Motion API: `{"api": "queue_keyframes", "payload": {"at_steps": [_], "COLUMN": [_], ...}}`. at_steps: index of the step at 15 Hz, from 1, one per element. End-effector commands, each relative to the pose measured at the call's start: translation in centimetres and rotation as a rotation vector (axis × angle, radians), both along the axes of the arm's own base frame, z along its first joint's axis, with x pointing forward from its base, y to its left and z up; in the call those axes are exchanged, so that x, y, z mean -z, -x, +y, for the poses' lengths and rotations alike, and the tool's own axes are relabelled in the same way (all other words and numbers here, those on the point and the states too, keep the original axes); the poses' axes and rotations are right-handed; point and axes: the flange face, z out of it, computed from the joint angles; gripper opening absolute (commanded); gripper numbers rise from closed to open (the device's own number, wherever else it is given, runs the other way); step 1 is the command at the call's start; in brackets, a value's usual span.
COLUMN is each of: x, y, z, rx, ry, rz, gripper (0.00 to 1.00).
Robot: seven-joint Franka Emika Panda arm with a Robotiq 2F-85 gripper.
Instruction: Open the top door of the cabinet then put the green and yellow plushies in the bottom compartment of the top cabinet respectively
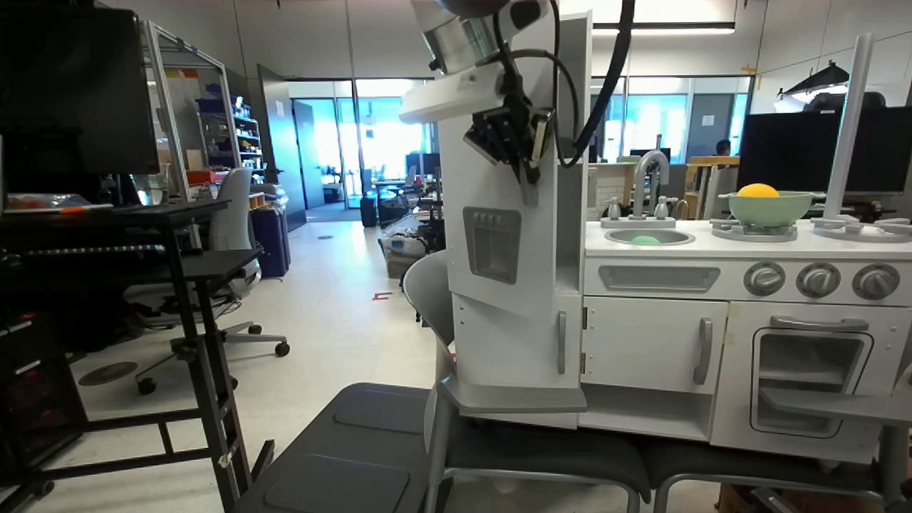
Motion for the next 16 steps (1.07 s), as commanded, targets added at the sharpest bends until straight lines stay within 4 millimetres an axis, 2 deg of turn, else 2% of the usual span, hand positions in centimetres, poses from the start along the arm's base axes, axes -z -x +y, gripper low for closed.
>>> {"api": "queue_keyframes", "payload": {"at_steps": [1, 2, 3, 4, 6, 7, 9, 10, 12, 14, 15, 16], "x": [1.6, 2.2, 2.3, 2.3, 4.1, 3.7, 5.3, 5.0, 5.6, 4.3, 4.5, 3.8], "y": [-0.6, -0.4, -0.4, -0.3, 0.1, 0.3, 0.6, 0.9, 1.7, 3.6, 4.5, 5.4], "z": [4.7, 5.0, 6.4, 8.0, 9.9, 11.6, 12.7, 13.9, 14.7, 16.5, 16.8, 17.3], "rx": [-0.007, -0.004, -0.025, -0.044, -0.089, -0.105, -0.151, -0.211, -0.309, -0.397, -0.441, -0.483], "ry": [0.009, 0.009, 0.000, -0.005, -0.017, -0.014, -0.021, -0.041, -0.072, -0.084, -0.089, -0.095], "rz": [0.001, 0.006, 0.018, 0.032, 0.036, 0.051, 0.060, 0.111, 0.166, 0.220, 0.247, 0.273], "gripper": [0.41, 0.42, 0.47, 0.55, 0.70, 0.77, 0.92, 0.98, 1.00, 1.00, 1.00, 1.00]}}
